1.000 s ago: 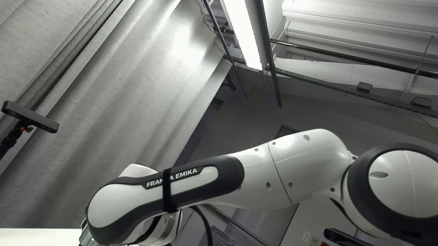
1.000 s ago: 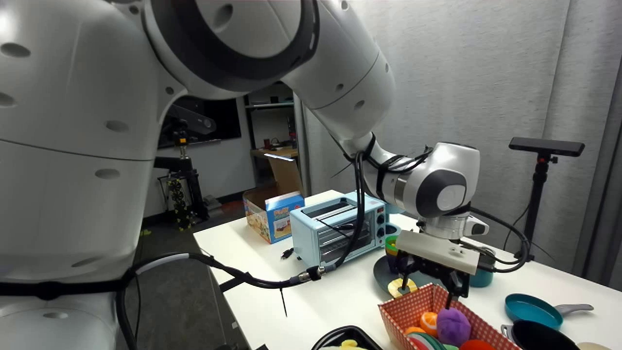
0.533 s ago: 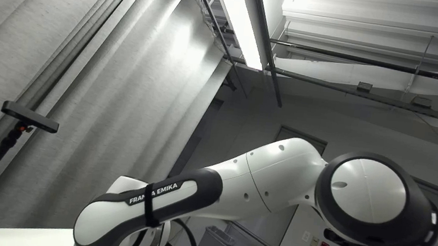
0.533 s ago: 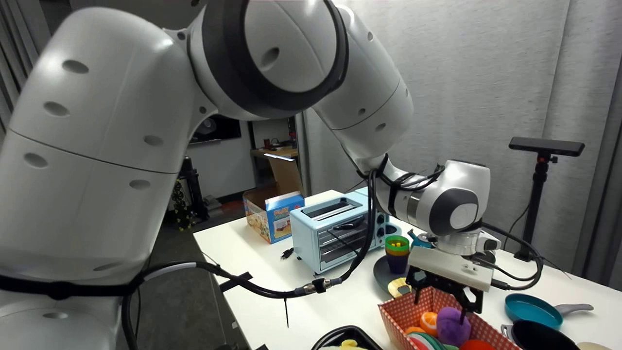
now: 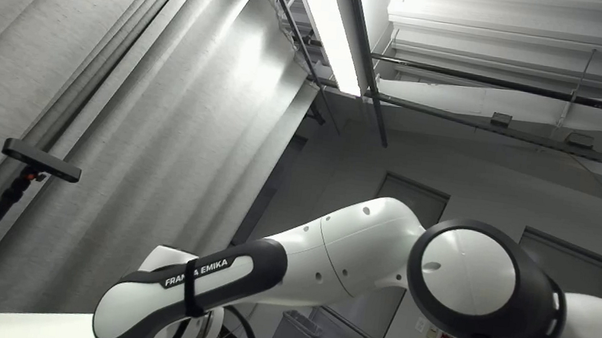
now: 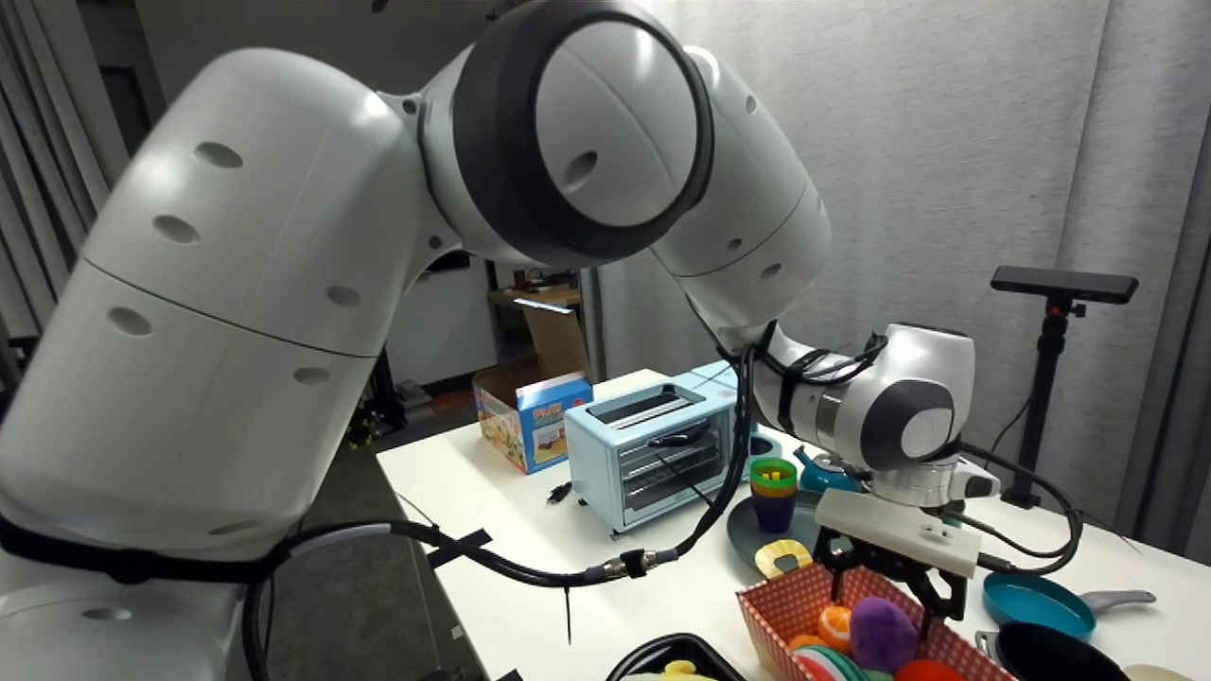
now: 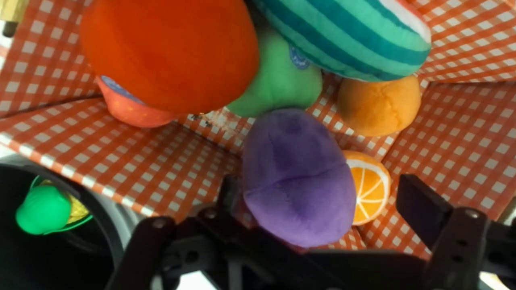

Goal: Take the banana, orange, purple and lemon plush toys out of the box and put them on the tray

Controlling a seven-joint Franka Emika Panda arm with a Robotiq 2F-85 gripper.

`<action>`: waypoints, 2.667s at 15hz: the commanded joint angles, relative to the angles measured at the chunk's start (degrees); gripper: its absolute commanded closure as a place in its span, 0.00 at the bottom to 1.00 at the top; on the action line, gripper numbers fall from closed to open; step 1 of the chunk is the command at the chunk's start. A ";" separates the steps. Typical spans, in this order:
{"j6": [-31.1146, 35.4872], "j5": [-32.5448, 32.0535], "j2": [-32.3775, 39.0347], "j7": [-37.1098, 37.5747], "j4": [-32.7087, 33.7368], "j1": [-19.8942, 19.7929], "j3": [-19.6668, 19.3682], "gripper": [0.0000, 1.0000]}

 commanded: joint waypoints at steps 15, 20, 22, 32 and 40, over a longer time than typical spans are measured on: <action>-0.05 -0.42 -3.89 4.00 -2.40 -0.92 0.40 0.92; -1.07 2.83 -14.11 1.58 -10.88 -1.97 1.91 0.94; -1.68 4.17 -18.21 0.30 -15.19 -1.84 2.37 0.94; -8.23 4.59 -28.55 -0.75 -28.28 -1.23 -0.52 0.94; -8.42 4.91 -22.69 -1.08 -29.07 -1.67 -2.73 0.94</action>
